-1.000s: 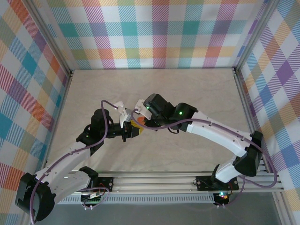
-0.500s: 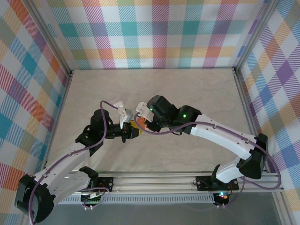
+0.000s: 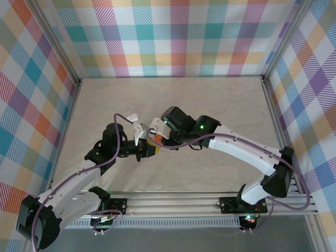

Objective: Insert the wireless bluetooth earbuds into the charging case

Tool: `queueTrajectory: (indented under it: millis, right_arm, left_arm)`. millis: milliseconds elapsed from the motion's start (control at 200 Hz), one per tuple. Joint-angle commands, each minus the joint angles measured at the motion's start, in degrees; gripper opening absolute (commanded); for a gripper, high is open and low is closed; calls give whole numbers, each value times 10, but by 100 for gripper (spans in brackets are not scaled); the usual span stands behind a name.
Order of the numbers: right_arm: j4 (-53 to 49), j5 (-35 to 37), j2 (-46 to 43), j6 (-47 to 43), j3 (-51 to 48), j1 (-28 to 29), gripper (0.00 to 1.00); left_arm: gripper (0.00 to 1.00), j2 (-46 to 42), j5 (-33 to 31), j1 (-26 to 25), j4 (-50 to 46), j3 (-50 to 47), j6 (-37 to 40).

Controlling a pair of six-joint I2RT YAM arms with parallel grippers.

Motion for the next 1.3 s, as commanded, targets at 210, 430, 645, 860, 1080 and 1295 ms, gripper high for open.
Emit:
queueTrajectory:
  millis: [210,430,645,860,1080,1295]
  right_arm:
    - [-59,-51,23,27,35,21,35]
    - [-48,-18,4,47,45,21,45]
    - [-52,-41,-2,72,68,19,51]
    - [-75,-92,-7,76,86,19,52]
    - [-87,-155,-20,106,114,3,51]
    - [-27,-267,-50,203,125,-77,50]
  left_arm:
    - [0,-8,-16,-2,89,12,-5]
    - [0,-8,-25,-2,100,1,-5]
    - [0,-16,-42,-2,119,-16,-8]
    - [0,-26,-57,-2,116,-20,-6]
    - [0,-54,-92,-2,114,-38,-3]
    - [0,-101,-117,-2,130,-73,-8]
